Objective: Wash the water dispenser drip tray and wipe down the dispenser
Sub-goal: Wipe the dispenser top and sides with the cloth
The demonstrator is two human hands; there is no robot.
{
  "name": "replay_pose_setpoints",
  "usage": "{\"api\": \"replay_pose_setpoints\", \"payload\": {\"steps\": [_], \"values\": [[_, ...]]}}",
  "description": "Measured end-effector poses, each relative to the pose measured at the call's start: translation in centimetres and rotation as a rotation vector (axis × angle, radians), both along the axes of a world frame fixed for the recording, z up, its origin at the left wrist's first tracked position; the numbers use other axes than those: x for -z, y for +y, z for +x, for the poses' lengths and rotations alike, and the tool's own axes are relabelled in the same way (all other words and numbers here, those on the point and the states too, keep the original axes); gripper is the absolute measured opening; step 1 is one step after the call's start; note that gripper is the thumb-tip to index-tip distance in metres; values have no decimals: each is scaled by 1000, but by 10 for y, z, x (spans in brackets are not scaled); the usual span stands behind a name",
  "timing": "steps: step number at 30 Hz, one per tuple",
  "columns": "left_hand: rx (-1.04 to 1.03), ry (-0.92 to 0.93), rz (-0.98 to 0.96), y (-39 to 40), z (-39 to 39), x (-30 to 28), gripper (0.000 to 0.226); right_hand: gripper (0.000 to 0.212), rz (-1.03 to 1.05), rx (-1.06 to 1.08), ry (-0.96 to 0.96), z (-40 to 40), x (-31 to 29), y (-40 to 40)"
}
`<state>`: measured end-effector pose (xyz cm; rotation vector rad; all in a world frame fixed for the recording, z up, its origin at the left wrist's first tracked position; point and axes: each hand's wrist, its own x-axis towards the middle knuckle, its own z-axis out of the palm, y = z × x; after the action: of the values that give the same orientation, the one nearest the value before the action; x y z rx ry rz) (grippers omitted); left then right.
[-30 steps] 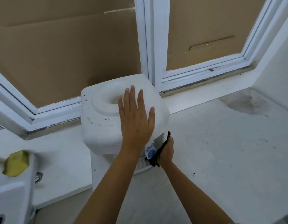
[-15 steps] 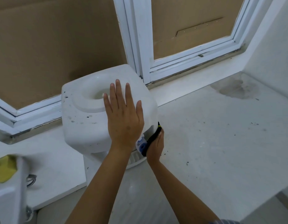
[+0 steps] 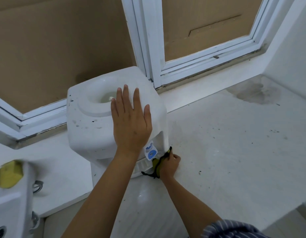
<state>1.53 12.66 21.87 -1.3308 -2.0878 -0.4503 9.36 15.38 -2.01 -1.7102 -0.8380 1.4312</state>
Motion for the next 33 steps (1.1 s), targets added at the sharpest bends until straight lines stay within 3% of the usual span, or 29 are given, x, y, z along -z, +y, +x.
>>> {"api": "replay_pose_setpoints", "payload": {"steps": [2,6,8,11,13,15,19,22,26,29,33], "values": [[-5,-7,-8,0,0,0,54,21,23,-63,-77,10,6,-3],[-13,-22,-25,1,-1,0,55,13,103,-496,-363,28,24,-6],[-13,-33,-25,1,-1,0,55,16,120,-599,-383,36,25,-3],[-5,-62,-14,1,-1,-1,53,6,117,-448,-216,52,-6,-2],[13,-90,5,0,0,-5,51,16,159,-257,-102,60,-26,-4],[96,-153,50,-3,1,-10,48,21,316,-202,-82,60,-46,-6],[378,-486,227,-19,0,-24,41,24,596,-101,13,48,-96,-11],[376,-514,346,-36,-9,-32,32,27,750,13,122,40,-134,-18],[292,-501,409,-59,-28,-31,30,21,913,-55,149,24,-157,-34],[249,-531,425,-69,-35,-23,32,19,914,-80,204,8,-154,-60],[215,-560,424,-78,-32,-20,35,22,963,-290,200,3,-135,-84]]}}
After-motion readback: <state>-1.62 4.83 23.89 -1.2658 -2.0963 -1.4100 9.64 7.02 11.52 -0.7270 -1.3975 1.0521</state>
